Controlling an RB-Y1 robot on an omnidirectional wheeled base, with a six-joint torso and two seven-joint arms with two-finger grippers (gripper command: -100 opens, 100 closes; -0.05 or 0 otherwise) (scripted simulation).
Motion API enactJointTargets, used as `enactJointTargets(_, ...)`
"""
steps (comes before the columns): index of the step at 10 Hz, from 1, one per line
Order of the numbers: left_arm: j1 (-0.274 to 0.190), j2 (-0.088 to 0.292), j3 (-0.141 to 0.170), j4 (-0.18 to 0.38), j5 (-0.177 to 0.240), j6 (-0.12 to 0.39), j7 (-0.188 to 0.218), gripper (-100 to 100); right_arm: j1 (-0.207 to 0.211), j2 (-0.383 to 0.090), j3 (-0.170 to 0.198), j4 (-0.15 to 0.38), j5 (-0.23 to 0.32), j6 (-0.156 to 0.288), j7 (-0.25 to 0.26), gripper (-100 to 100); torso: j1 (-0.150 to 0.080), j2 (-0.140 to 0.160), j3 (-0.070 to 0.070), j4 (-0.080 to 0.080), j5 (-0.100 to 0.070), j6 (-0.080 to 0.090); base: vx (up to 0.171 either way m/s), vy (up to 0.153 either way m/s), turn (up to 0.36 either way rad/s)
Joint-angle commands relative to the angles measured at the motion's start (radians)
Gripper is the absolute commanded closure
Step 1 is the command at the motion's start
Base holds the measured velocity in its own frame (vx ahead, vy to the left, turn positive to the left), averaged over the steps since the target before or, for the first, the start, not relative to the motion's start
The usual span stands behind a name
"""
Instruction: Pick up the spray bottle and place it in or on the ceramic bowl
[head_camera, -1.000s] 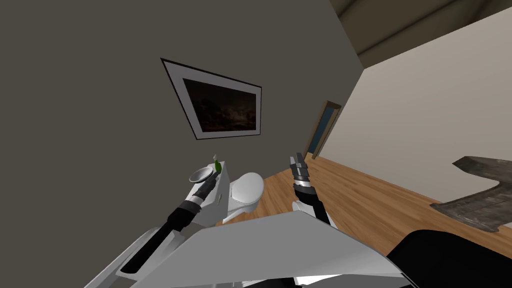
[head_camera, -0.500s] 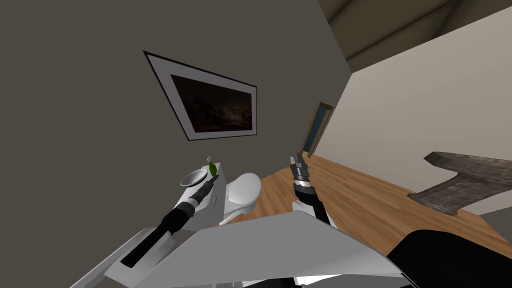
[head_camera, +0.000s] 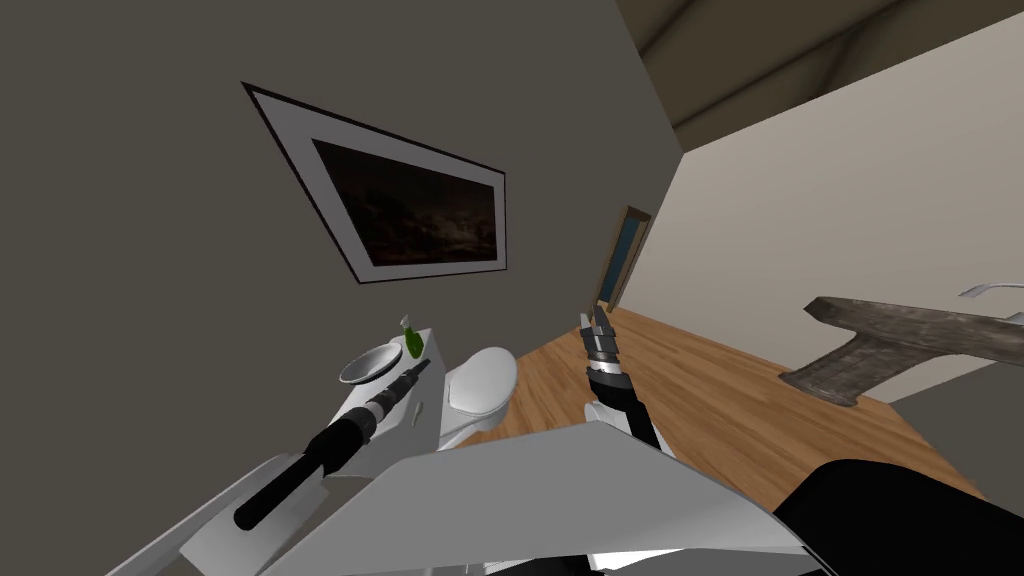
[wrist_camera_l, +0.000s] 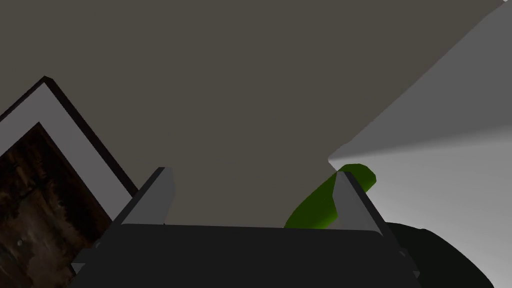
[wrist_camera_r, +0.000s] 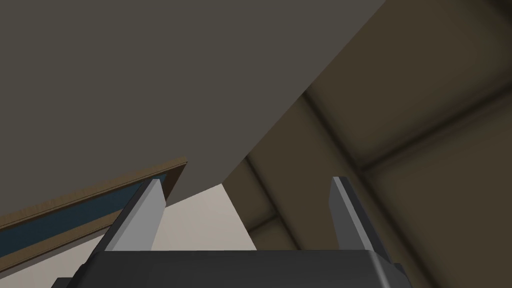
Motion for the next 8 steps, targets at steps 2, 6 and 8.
enactJointTargets(2, 0.003, 0.071, 0.000, 0.043, 0.008, 0.041, 0.000, -100, 0.000, 0.000, 0.000, 0.000, 0.000, 0.000, 0.000, 0, 0.000, 0.000, 0.000, 0.000, 0.000, -0.001, 0.008, -0.032, -0.079)
enactJointTargets(6, 0.006, 0.157, 0.001, 0.086, 0.015, 0.099, 0.000, -100, 0.000, 0.000, 0.000, 0.000, 0.000, 0.000, 0.000, 0, 0.000, 0.000, 0.000, 0.000, 0.000, 0.000, 0.010, -0.032, -0.069)
enactJointTargets(8, 0.006, 0.208, 0.002, 0.106, 0.018, 0.126, 0.000, -100, 0.000, 0.000, 0.000, 0.000, 0.000, 0.000, 0.000, 0, 0.000, 0.000, 0.000, 0.000, 0.000, 0.000, 0.015, -0.037, -0.084)
